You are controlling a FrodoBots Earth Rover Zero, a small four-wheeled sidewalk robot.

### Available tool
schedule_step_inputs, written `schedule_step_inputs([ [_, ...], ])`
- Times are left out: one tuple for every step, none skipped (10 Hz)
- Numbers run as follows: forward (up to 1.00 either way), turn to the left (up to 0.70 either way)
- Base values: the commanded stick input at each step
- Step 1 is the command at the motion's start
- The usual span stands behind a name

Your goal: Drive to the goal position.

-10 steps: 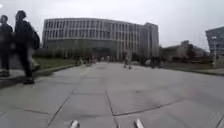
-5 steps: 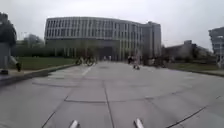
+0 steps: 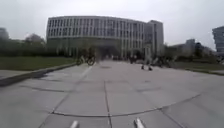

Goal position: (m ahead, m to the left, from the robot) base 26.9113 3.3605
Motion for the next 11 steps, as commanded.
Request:
schedule_step_inputs([
  [0.85, -0.03],
  [0.85, -0.03],
  [0.85, -0.03],
  [0.85, -0.03],
  [0.85, -0.03],
  [0.85, -0.03],
  [0.85, -0.02],
  [0.85, -0.02],
  [0.85, -0.02],
  [0.85, -0.02],
  [0.85, -0.02],
])
